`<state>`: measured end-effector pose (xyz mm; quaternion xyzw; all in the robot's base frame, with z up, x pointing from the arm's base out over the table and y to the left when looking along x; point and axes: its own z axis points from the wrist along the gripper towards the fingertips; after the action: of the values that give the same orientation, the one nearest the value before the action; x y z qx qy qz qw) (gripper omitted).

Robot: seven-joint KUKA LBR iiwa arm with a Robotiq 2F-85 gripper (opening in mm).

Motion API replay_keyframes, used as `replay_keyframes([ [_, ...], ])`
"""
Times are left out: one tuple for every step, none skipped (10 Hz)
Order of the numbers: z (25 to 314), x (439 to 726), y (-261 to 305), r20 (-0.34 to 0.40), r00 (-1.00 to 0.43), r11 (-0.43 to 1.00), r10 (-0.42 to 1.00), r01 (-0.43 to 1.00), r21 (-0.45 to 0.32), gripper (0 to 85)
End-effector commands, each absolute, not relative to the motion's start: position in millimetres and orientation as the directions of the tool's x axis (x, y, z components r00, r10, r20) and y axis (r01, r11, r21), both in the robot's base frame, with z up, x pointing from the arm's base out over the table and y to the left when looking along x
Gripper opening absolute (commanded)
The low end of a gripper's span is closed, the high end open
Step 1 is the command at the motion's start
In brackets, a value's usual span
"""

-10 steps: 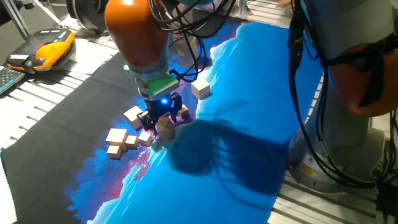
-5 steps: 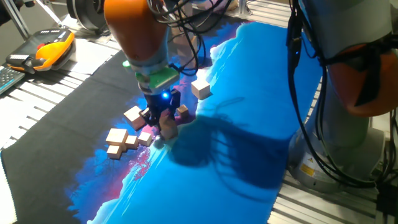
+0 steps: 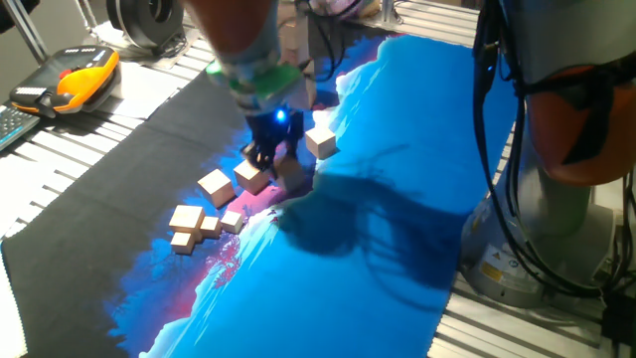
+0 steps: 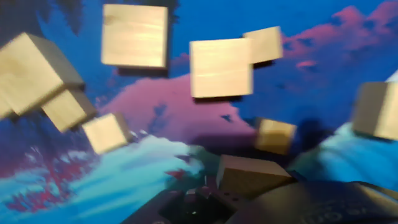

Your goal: Stack the blocks in a vertical line of five

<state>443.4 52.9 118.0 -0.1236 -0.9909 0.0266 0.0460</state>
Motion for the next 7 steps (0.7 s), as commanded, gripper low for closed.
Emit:
replay_keyframes([
  [126, 444, 16, 0.087, -0.966, 0.970, 0.242, 0.237, -0.063, 0.0],
  [128, 443, -2, 0.078, -0.969, 0.970, 0.236, 0.230, -0.079, 0.0],
  [123, 441, -17, 0.063, -0.972, 0.973, 0.224, 0.219, -0.077, 0.0],
  [117, 438, -29, 0.050, -0.976, 0.976, 0.210, 0.206, -0.073, 0.0],
  [114, 436, -41, 0.050, -0.979, 0.979, 0.197, 0.194, -0.060, 0.0],
  [114, 438, -45, 0.058, -0.979, 0.980, 0.195, 0.193, -0.044, 0.0],
  [115, 441, -42, 0.062, -0.978, 0.979, 0.198, 0.196, -0.048, 0.0],
])
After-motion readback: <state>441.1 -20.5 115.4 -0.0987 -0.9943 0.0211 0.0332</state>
